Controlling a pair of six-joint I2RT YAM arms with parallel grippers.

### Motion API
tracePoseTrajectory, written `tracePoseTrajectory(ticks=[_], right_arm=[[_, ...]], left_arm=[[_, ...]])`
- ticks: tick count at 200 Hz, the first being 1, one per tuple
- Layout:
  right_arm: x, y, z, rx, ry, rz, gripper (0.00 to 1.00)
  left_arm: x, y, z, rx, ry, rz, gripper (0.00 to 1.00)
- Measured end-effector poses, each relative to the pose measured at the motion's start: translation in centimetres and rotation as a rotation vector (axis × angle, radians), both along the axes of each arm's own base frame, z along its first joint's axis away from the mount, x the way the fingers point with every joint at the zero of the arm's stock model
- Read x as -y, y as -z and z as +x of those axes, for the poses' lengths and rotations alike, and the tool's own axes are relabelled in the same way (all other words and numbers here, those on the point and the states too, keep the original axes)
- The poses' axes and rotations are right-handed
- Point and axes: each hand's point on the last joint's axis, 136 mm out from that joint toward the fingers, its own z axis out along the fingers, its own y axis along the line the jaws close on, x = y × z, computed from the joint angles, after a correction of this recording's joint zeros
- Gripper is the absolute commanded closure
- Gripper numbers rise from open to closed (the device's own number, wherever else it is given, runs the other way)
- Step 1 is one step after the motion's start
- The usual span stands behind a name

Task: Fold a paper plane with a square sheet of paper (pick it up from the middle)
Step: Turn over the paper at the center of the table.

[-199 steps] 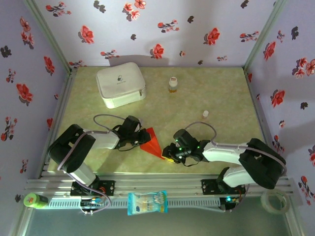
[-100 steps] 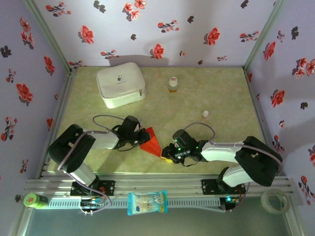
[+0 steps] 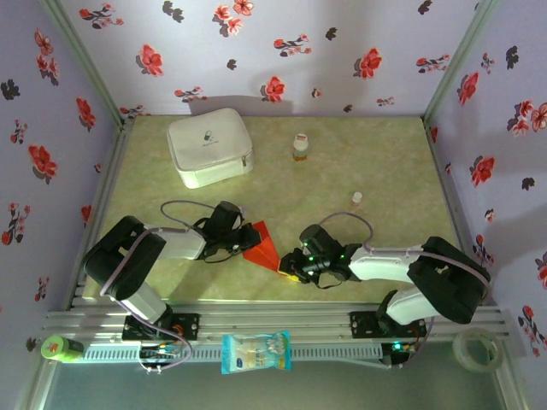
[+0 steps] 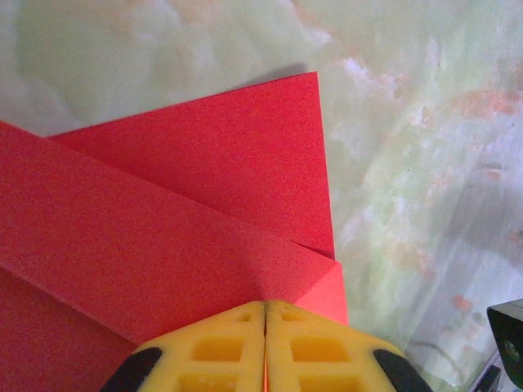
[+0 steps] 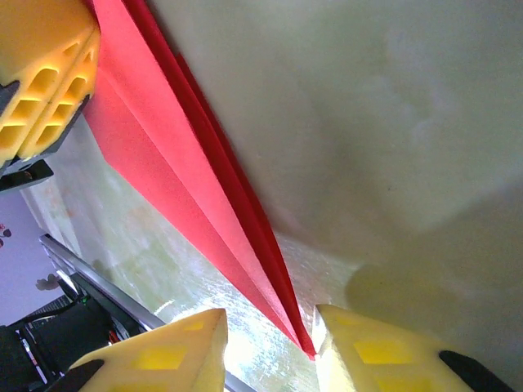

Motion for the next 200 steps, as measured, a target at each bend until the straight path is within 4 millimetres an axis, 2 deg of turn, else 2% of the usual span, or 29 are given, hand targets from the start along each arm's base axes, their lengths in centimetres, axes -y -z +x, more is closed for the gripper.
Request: tracePoseTrajectory(ticks=[102, 200], right_arm=[[-0.8, -0.4, 1.1, 0.052, 0.014, 0.039, 0.68], [-0.5, 0.4, 0.9, 0.053, 0.014, 0.032, 0.84]], left_arm=[[0.0, 0.0, 0.0, -0.003, -0.006, -0.007, 0.92], [0.0, 0.0, 0.0, -0.008, -0.011, -0.010, 0.91]])
